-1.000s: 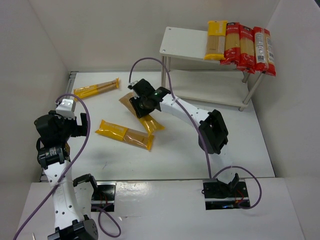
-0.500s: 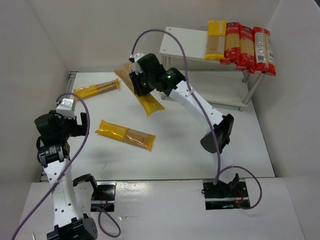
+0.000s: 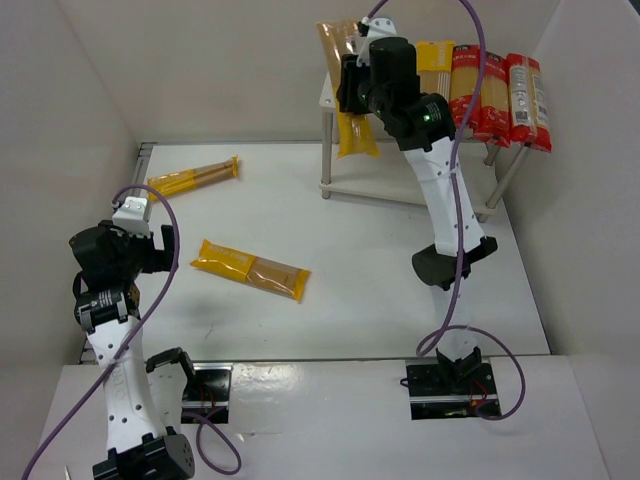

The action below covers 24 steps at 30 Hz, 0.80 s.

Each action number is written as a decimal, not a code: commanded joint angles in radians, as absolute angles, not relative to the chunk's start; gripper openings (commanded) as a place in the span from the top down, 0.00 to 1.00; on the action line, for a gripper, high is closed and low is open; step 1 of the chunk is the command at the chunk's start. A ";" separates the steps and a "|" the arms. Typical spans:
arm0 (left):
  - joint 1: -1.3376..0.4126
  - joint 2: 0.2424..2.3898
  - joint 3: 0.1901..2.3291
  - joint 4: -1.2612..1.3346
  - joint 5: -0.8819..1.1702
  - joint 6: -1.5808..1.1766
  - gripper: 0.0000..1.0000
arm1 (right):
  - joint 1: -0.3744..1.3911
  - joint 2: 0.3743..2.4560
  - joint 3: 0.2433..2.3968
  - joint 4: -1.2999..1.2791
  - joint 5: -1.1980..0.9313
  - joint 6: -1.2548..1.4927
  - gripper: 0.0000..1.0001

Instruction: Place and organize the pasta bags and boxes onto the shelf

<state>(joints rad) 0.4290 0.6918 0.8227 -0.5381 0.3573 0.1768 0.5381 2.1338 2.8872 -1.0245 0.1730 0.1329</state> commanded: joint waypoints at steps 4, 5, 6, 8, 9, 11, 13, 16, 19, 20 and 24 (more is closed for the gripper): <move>0.434 0.689 0.825 -0.508 0.373 0.169 0.01 | 0.468 2.141 3.031 -0.874 0.244 0.138 1.00; 0.434 0.689 0.825 -0.508 0.373 0.169 0.01 | 0.459 2.141 3.040 -0.874 0.253 0.138 1.00; 0.434 0.689 0.825 -0.508 0.373 0.169 0.01 | 0.439 2.154 3.051 -0.874 0.264 0.138 1.00; 0.434 0.689 0.825 -0.508 0.382 0.169 0.01 | 0.424 2.168 3.082 -0.853 0.273 0.127 1.00; 0.434 0.689 0.825 -0.508 0.382 0.169 0.01 | 0.408 2.183 3.102 -0.853 0.285 0.127 1.00; 0.434 0.689 0.825 -0.508 0.382 0.169 0.01 | 0.394 2.212 3.122 -0.828 0.307 0.118 1.00; 0.434 0.689 0.825 -0.508 0.382 0.169 0.01 | 0.376 2.230 3.131 -0.806 0.316 0.118 1.00; 0.434 0.680 0.825 -0.508 0.382 0.178 0.01 | 0.333 2.255 3.131 -0.775 0.328 0.107 1.00; 0.434 0.680 0.825 -0.508 0.391 0.178 0.01 | 0.310 2.284 3.131 -0.736 0.339 0.098 1.00; 0.434 0.689 0.825 -0.508 0.391 0.178 0.01 | 0.310 2.296 3.131 -0.727 0.354 0.098 1.00; 0.434 0.689 0.825 -0.508 0.391 0.178 0.01 | 0.301 2.335 3.131 -0.675 0.377 0.074 1.00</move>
<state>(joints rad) 0.4290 0.6907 0.8227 -0.5381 0.3649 0.1787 0.3130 2.3402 3.0692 -0.9257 0.3260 0.1150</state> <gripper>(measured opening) 0.992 0.463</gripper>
